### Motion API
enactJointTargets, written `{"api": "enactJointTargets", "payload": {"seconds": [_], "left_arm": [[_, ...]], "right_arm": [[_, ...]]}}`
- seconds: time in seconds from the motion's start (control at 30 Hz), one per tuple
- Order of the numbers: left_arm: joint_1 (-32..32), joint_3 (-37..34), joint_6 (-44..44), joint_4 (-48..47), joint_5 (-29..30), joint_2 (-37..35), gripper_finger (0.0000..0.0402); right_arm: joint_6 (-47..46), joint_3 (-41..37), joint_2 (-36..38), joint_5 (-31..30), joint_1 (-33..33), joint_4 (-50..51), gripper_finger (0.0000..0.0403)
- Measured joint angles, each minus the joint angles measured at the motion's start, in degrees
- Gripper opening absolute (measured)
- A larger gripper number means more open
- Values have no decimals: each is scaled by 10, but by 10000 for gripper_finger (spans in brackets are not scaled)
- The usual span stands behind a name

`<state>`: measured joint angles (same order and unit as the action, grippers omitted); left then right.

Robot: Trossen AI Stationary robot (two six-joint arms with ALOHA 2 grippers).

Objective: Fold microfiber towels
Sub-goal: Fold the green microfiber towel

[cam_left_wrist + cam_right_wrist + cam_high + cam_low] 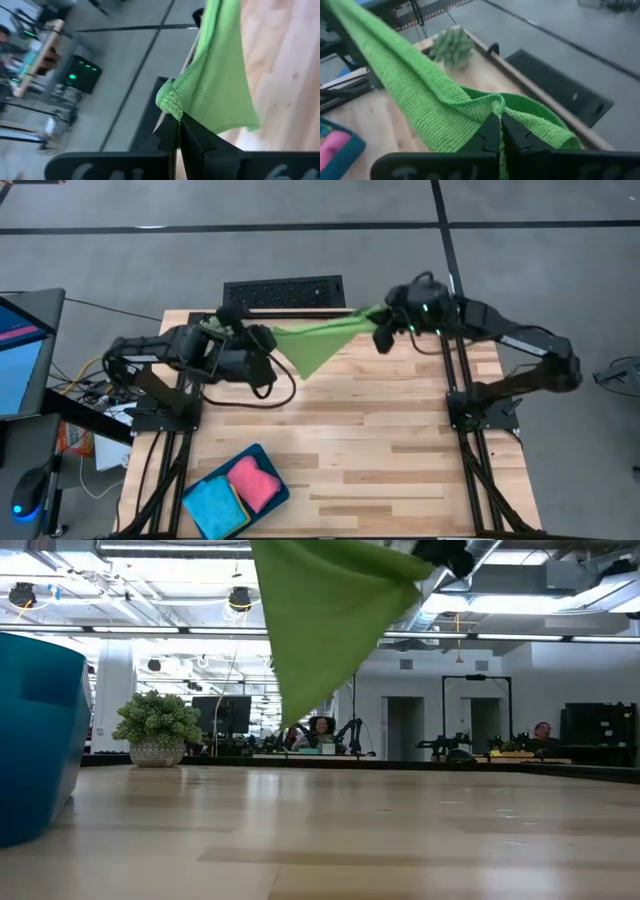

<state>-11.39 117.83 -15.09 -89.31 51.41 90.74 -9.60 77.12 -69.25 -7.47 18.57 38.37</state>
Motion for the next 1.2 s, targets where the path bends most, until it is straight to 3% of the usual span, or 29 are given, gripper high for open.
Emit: {"api": "enactJointTargets", "payload": {"seconds": [0.13,0.3,0.5,0.63,0.83,1.2], "left_arm": [[4,-59,30,64,-27,3,1],[-10,-214,83,232,-123,3,1],[-35,-395,64,448,-199,4,1],[-51,-459,16,546,-211,4,1],[-65,-478,-37,607,-213,4,1],[-70,-478,-57,620,-242,4,1]], "right_arm": [[-75,-147,71,-37,-56,-54,20],[-183,-326,133,-89,-155,-172,14],[-287,-471,141,-134,-285,-289,28],[-314,-510,109,-138,-358,-308,36],[-306,-510,44,-135,-424,-297,64],[-264,-491,-31,-89,-474,-266,184]]}}
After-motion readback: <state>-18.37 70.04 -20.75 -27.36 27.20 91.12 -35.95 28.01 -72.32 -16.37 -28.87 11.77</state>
